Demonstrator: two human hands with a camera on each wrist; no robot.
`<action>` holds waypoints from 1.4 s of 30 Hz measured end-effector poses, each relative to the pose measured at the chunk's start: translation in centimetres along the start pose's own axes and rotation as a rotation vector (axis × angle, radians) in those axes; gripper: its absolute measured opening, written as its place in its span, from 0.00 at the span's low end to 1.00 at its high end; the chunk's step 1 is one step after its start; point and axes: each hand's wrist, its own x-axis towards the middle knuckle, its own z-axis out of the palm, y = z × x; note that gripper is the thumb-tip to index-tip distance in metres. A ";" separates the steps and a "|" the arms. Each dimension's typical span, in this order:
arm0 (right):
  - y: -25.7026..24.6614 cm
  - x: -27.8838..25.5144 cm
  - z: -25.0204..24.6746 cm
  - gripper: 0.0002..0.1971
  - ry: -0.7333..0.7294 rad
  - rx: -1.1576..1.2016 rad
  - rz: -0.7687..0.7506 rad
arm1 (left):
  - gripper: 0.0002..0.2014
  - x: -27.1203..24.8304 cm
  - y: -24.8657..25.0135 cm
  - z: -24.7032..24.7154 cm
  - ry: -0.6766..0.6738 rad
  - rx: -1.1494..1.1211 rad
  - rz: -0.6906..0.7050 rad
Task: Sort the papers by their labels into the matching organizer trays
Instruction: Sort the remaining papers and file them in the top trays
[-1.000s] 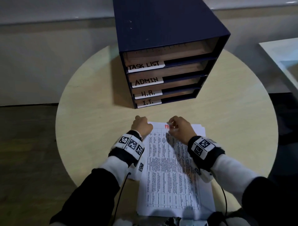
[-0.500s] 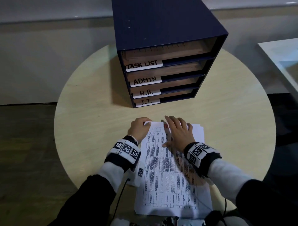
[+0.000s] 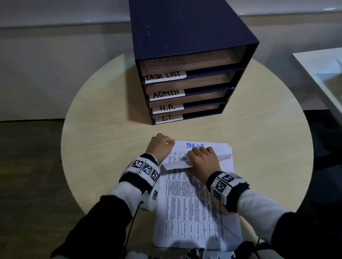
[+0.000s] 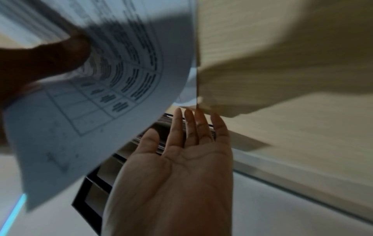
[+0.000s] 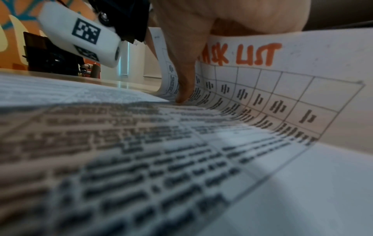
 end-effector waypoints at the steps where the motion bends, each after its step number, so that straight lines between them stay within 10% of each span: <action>1: -0.1 -0.1 -0.1 0.19 0.001 0.007 -0.004 | 0.19 -0.1 0.0 -0.1 -0.001 0.116 -0.009; 21: -0.4 -0.3 0.4 0.49 -0.042 0.175 0.149 | 0.12 0.0 -0.4 -1.5 -0.031 0.252 0.009; 33: -0.2 -0.1 0.4 0.46 -0.079 0.188 0.128 | 0.10 0.0 -1.0 -0.7 0.248 0.283 0.107; 42: -0.1 0.3 0.6 0.52 0.061 0.065 0.124 | 0.11 -0.7 0.4 -4.2 -0.442 -0.462 -0.019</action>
